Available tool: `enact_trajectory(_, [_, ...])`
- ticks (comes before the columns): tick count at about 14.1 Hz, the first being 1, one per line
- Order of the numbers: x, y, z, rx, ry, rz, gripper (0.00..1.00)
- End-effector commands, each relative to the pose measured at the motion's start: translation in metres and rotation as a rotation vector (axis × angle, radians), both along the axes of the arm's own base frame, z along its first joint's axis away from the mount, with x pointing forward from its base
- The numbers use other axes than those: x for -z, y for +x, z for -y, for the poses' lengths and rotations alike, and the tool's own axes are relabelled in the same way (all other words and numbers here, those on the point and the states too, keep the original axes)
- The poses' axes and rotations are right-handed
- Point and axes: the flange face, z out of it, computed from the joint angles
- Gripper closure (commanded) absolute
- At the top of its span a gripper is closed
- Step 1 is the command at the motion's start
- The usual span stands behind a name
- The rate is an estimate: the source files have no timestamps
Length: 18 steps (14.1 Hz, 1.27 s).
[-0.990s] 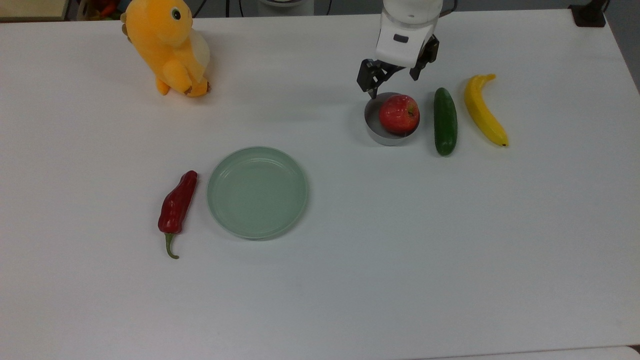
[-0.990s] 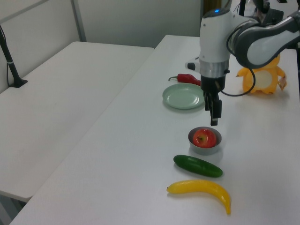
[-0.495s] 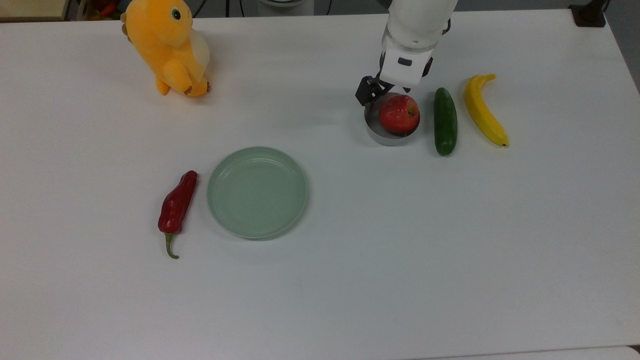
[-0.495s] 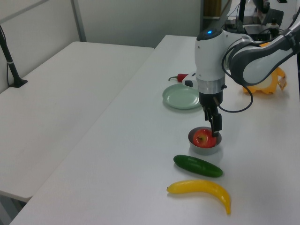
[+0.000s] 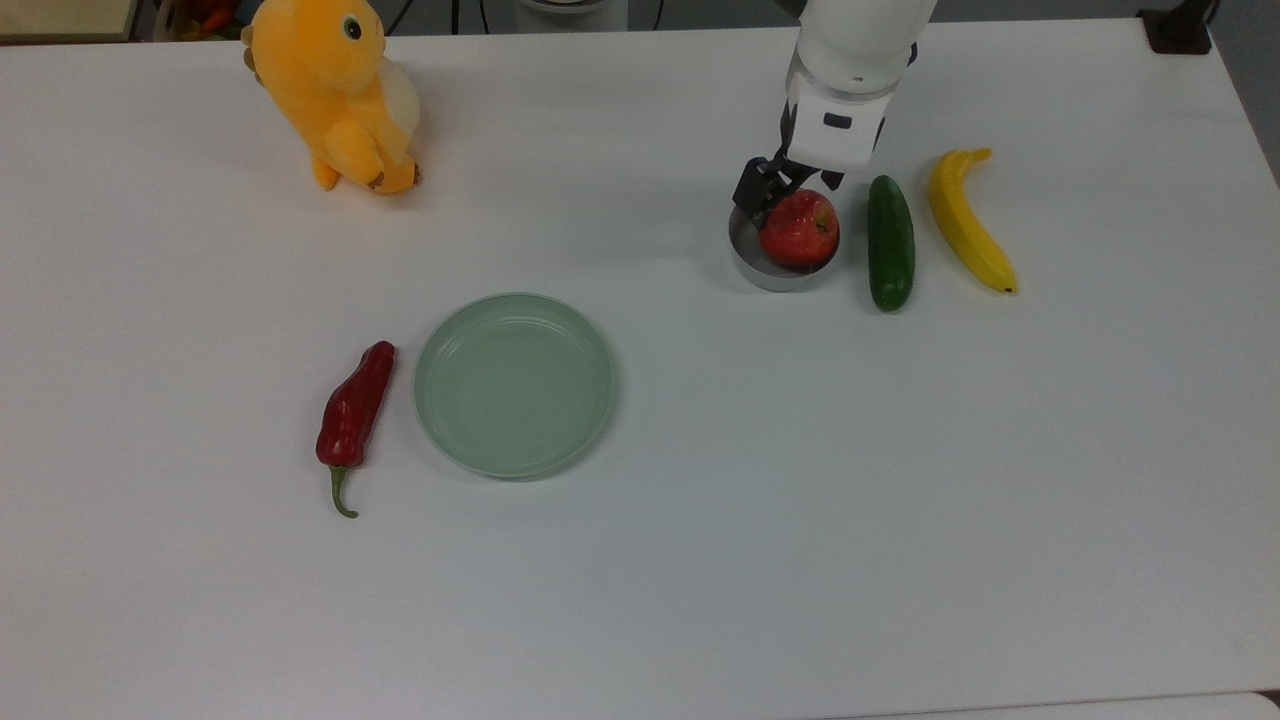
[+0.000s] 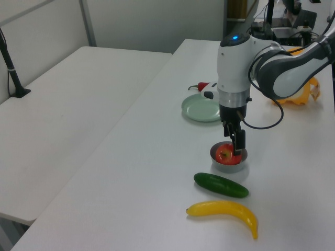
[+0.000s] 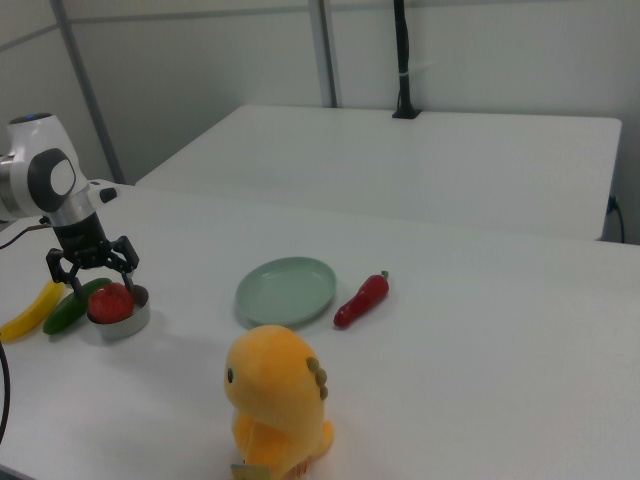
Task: Red apple placed in the center of the desktop
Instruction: 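Lower the open gripper around the red apple and close it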
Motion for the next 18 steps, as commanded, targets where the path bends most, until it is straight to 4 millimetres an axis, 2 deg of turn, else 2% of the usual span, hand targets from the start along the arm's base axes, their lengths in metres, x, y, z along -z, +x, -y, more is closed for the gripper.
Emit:
enact_trajectory(1, [0.008, 0.001, -0.009, -0.043, -0.009, 0.011, 0.0])
enact_trajectory(7, [0.021, 0.007, -0.014, -0.073, -0.012, 0.056, 0.0])
enact_trajectory(8, [0.021, 0.007, -0.014, -0.08, -0.02, 0.059, 0.04])
enact_trajectory(10, [0.021, 0.008, -0.013, -0.102, -0.04, 0.071, 0.35])
enact_trajectory(11, [0.021, 0.008, -0.013, -0.1, -0.04, 0.071, 0.46])
enact_trajectory(18, [0.022, 0.008, -0.013, -0.102, -0.043, 0.071, 0.5])
